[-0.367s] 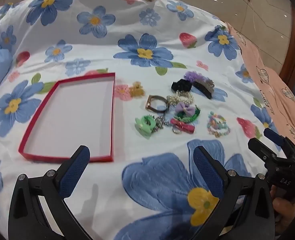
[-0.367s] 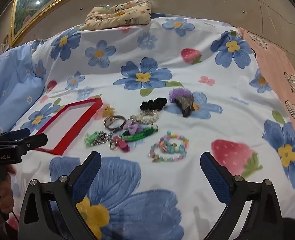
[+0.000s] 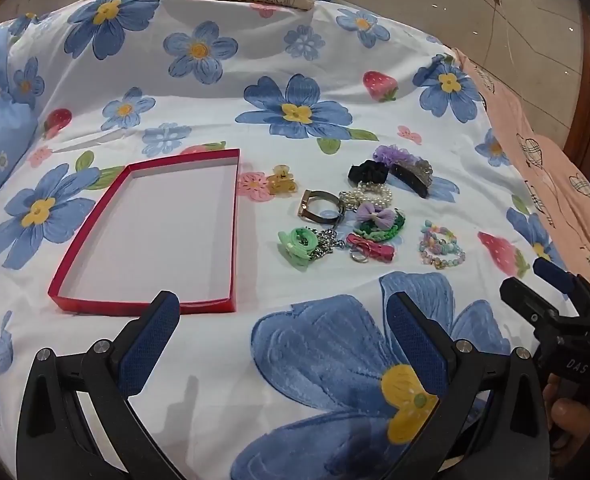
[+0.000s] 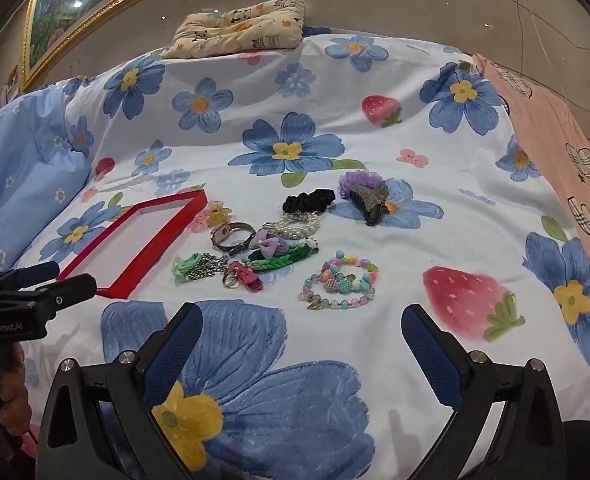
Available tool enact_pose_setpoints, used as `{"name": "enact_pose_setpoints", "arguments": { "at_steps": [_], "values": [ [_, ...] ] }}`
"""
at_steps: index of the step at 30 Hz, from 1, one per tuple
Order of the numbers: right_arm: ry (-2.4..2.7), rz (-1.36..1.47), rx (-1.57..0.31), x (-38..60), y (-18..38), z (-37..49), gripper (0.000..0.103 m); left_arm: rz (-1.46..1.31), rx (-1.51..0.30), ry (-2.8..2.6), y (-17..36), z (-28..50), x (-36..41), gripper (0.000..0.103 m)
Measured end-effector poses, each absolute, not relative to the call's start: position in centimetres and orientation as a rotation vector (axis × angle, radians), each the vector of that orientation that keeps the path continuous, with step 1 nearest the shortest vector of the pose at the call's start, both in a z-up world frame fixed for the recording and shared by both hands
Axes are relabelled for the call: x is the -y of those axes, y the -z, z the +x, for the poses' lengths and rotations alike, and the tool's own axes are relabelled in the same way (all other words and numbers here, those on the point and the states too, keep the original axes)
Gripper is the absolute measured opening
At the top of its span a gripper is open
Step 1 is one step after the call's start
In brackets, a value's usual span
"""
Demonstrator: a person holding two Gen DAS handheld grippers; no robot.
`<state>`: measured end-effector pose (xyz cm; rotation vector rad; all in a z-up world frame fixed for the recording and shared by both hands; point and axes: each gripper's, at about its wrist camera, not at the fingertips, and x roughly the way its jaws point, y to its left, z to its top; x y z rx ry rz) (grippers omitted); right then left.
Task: Organize jewelry
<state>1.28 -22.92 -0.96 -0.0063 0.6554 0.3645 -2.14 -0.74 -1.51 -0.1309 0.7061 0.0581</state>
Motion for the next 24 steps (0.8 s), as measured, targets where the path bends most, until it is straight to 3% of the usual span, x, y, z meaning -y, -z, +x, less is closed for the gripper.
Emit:
{"name": "enact_pose_setpoints", "arguments": {
  "at_steps": [24],
  "values": [
    [-0.39, -0.014, -0.642, 23.0, 0.4, 0.5, 0.101, -0.108, -0.689, -0.052, 1.1, -3.1, 1.7, 0.103]
  ]
}}
